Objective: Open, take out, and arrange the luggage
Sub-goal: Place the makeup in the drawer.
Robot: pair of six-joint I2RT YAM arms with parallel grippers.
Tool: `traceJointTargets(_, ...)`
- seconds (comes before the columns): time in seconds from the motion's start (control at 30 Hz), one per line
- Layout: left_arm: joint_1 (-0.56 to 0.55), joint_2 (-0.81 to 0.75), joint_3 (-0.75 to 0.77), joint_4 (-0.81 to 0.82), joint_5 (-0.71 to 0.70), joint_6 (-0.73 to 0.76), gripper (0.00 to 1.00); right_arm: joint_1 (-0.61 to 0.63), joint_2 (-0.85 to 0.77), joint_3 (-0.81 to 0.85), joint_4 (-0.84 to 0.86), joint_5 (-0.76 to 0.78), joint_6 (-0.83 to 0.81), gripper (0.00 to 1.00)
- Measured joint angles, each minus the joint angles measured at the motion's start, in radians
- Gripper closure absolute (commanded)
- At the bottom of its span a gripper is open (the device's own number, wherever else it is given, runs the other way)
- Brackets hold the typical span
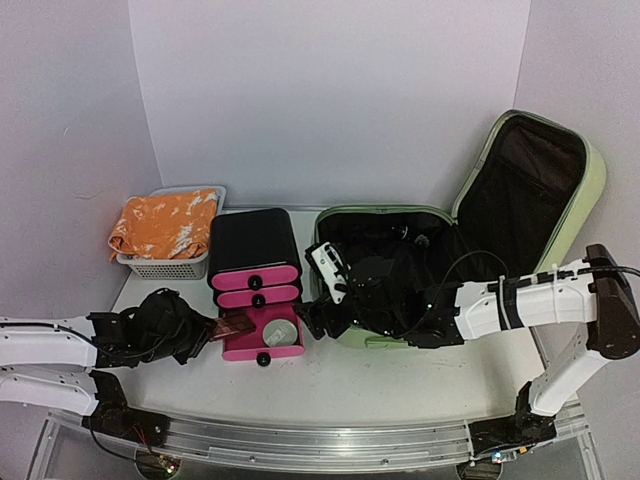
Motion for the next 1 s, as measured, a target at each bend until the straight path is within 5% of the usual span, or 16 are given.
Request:
traceJointTargets(0.1, 0.0, 0.013, 0.0, -0.022, -0.005, -0.011, 0.61, -0.005, -0.003, -0.007, 0.001, 0.0, 0.0, 0.13)
traceJointTargets(0.23, 0.0, 0.013, 0.0, -0.024, 0.001, -0.002, 0.45, -0.008, -0.003, -0.016, 0.001, 0.0, 0.0, 0.13)
traceJointTargets(0.67, -0.002, 0.062, -0.002, -0.058, 0.097, 0.02, 0.46, -0.016, -0.004, -0.023, 0.006, -0.019, 0.002, 0.13)
traceJointTargets(1.0, -0.002, -0.058, -0.002, -0.137, 0.075, 0.102, 0.36, -0.016, -0.001, -0.023, 0.013, -0.076, 0.013, 0.13)
